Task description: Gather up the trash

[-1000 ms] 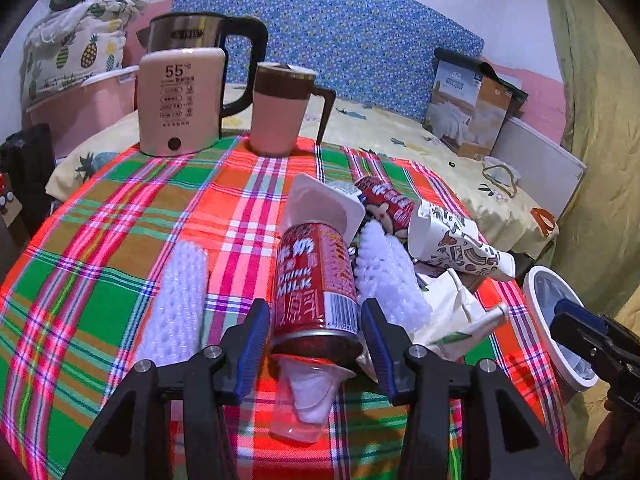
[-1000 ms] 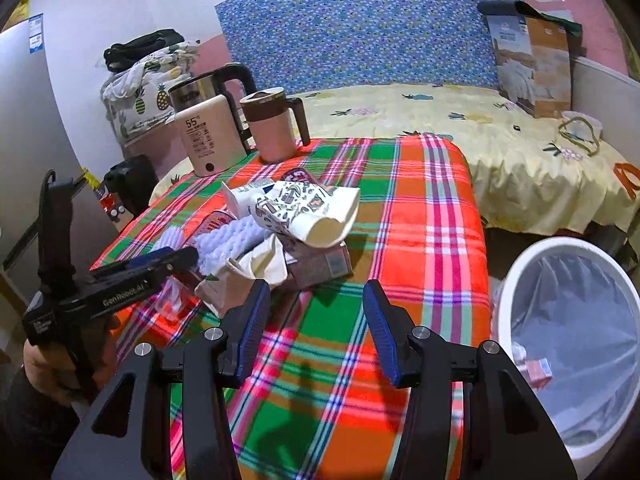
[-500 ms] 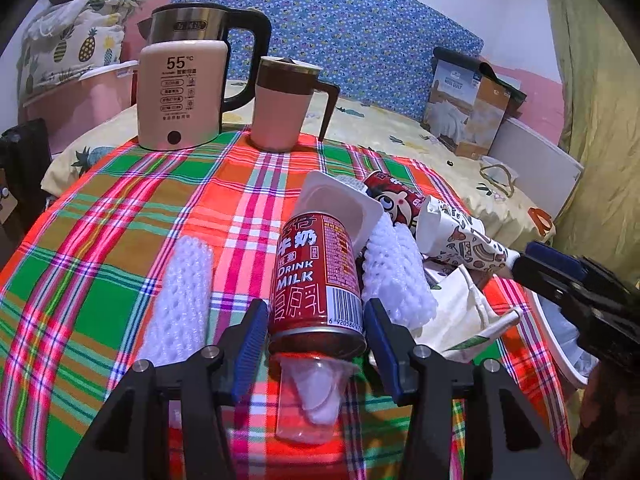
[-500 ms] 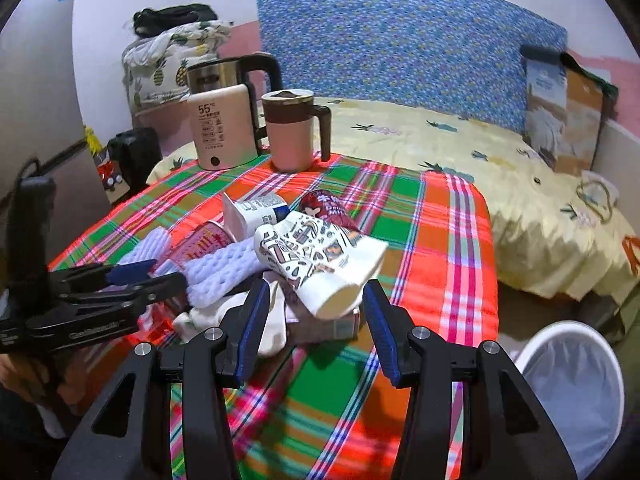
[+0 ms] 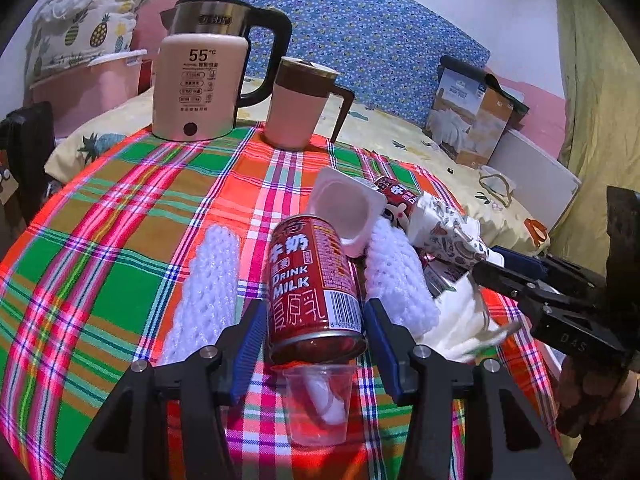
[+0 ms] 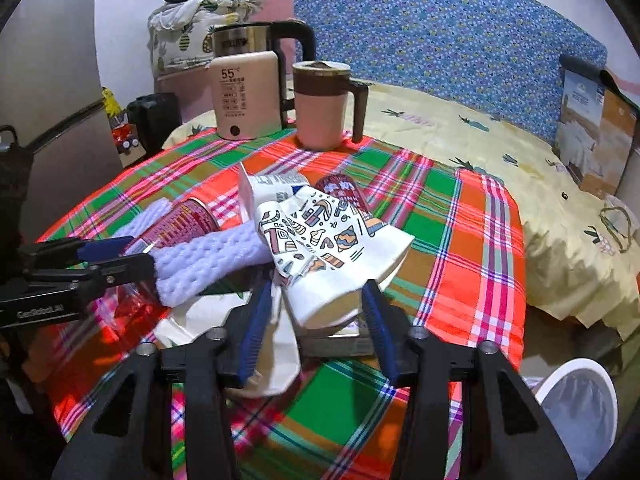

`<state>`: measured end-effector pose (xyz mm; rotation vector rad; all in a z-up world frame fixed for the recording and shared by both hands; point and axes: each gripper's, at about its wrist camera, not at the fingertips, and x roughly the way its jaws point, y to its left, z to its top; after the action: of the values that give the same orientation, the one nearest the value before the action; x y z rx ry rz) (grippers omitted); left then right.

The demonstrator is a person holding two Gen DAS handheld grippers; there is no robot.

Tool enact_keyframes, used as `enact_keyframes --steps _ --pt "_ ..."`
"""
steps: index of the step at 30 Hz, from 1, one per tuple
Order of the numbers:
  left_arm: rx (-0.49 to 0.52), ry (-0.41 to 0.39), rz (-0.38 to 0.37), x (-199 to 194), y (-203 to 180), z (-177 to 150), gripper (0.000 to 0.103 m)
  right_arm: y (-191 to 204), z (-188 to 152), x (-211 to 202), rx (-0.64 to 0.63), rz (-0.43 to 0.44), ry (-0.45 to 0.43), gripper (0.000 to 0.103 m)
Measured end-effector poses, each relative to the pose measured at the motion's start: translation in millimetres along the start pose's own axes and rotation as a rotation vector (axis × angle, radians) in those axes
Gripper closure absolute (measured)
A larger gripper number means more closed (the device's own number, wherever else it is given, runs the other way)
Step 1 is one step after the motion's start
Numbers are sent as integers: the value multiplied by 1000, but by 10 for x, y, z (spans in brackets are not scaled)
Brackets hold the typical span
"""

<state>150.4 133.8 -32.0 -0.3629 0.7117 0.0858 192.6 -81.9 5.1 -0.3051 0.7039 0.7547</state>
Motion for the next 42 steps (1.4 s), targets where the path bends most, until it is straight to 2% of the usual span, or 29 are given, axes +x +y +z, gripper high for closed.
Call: enact_keyframes --steps 7,8,10,36,42 --pt "-18 -4 11 64 -14 35 52 41 -8 -22 13 3 -13 70" --pt "-20 -4 9 62 -11 29 52 33 -1 -13 21 5 -14 83" --pt "-29 -5 1 48 9 20 52 28 0 -23 34 10 -18 95" --pt "25 -89 10 -519 -131 -107 55 3 -192 -457 187 53 -117 98" --pt "43 -68 -3 -593 -212 -244 55 -14 -285 -567 200 44 -124 98"
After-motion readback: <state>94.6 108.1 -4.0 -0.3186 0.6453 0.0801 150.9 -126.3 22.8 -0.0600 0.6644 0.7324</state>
